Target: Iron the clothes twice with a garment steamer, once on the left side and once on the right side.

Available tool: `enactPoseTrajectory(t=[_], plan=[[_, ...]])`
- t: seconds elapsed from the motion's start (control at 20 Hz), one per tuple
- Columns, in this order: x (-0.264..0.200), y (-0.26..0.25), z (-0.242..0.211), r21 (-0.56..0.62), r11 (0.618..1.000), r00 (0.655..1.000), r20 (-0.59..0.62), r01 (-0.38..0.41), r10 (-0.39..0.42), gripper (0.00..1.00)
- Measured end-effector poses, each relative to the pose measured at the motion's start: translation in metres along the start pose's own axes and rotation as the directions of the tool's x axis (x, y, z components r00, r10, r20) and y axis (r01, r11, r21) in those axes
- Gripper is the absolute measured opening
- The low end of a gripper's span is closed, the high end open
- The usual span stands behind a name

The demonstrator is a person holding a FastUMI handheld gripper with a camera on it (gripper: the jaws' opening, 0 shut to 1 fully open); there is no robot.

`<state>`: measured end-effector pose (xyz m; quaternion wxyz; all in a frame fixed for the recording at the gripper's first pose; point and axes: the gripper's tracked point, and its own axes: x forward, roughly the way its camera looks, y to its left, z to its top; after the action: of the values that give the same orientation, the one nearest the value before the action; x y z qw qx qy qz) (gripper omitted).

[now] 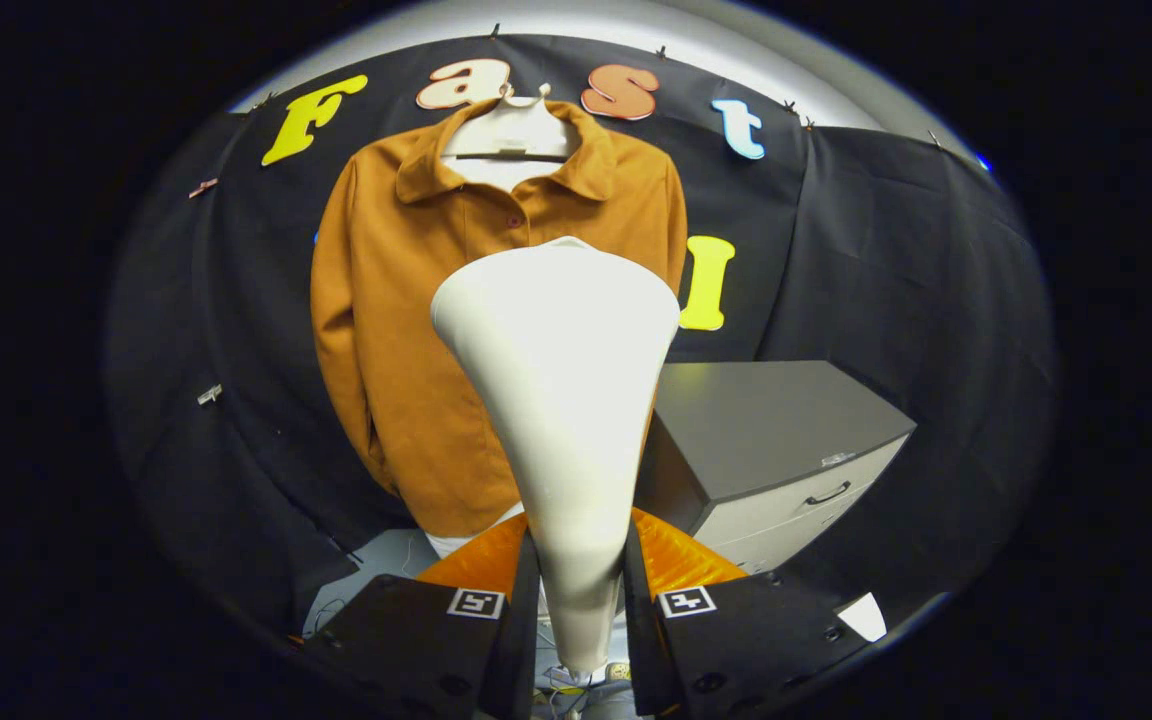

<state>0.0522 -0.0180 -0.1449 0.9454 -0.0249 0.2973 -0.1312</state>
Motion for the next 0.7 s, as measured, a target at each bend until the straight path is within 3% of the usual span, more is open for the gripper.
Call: enactPoseTrajectory(t=[0.7], plan=[[-0.047,-0.069,0.057,-0.044,0.995,0.977,0.19,-0.094,0.1,0.41]])
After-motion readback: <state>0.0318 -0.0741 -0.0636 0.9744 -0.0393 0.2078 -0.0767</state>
